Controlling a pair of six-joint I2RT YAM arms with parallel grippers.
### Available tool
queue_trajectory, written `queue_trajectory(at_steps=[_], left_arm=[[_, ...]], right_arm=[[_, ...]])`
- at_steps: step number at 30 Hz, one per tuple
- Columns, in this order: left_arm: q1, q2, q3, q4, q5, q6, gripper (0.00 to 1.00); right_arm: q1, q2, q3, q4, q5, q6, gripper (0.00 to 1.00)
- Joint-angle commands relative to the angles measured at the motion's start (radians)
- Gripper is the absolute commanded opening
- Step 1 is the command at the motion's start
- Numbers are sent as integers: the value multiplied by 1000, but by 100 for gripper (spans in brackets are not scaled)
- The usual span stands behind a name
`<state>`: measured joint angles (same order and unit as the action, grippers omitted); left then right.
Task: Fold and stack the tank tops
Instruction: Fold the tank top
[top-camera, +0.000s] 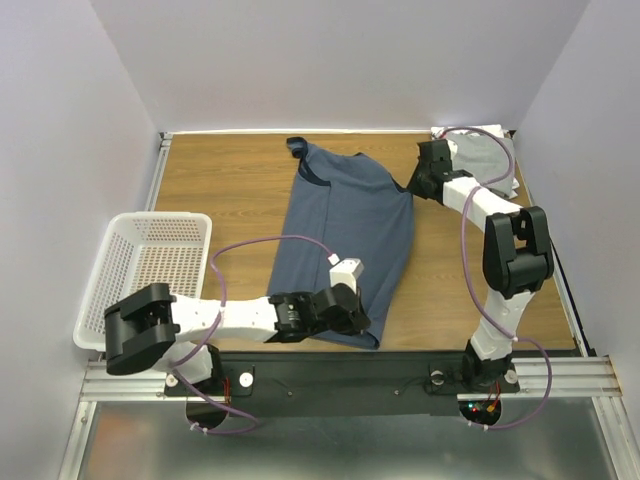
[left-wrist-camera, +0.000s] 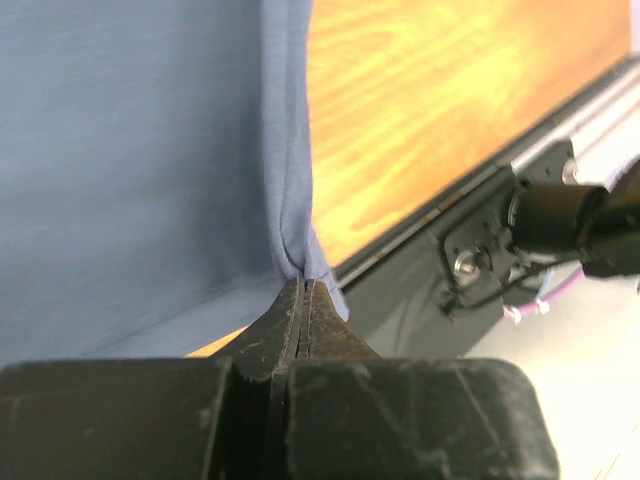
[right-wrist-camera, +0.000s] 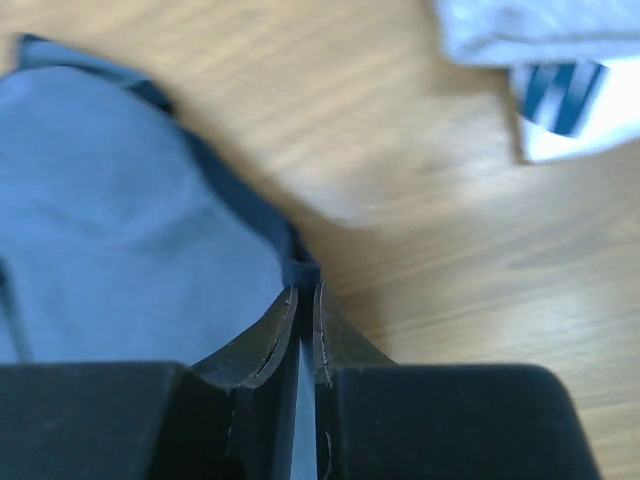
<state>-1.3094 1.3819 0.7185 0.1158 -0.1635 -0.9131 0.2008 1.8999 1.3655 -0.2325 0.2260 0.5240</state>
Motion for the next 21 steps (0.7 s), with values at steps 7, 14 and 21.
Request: queue_trajectory(at_steps=[7, 14, 21], left_arm=[[71, -208, -166, -77, -102, -158, 0], [104, -285, -209, -244, -154, -271, 0], [119, -282, -226, -349, -186, -363, 0]], right_arm=[[123, 129, 259, -36, -25, 68, 0], [201, 263, 426, -41, -40, 100, 0], [250, 372, 561, -41, -53, 114, 0]])
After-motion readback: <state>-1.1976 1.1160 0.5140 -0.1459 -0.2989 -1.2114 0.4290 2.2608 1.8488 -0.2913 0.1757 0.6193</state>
